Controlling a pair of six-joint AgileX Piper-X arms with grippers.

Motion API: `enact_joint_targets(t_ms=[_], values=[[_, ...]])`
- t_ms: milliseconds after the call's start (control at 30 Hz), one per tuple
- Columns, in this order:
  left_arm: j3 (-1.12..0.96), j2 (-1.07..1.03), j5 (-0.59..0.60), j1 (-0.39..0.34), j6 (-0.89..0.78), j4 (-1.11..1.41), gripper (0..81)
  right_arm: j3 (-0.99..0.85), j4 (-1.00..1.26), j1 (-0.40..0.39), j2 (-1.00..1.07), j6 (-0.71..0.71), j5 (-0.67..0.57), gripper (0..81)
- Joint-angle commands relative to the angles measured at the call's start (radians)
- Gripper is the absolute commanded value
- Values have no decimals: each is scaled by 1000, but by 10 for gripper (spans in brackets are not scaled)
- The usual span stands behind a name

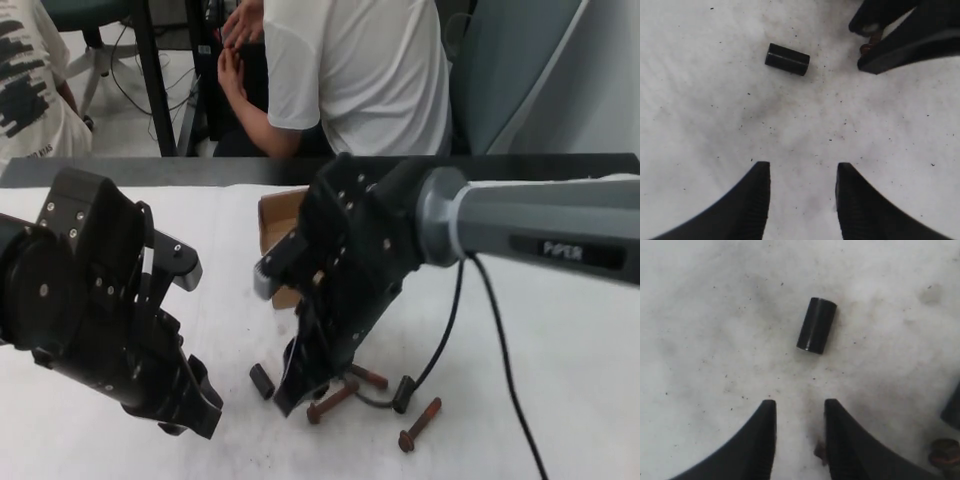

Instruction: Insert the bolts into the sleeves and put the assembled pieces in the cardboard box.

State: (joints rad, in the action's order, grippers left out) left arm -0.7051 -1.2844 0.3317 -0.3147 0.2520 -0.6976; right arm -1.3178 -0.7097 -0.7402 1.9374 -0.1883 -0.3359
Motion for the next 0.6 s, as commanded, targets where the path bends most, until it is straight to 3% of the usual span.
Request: enact_joint_targets(t_ms=[0,567], values=[[0,-1,-15,-5,3,2,397,-19,-15,-11,8,-22,4,308],[0,-1,-50,-5,17,-33,397,-246,-91,-17,143,-99,79,308]])
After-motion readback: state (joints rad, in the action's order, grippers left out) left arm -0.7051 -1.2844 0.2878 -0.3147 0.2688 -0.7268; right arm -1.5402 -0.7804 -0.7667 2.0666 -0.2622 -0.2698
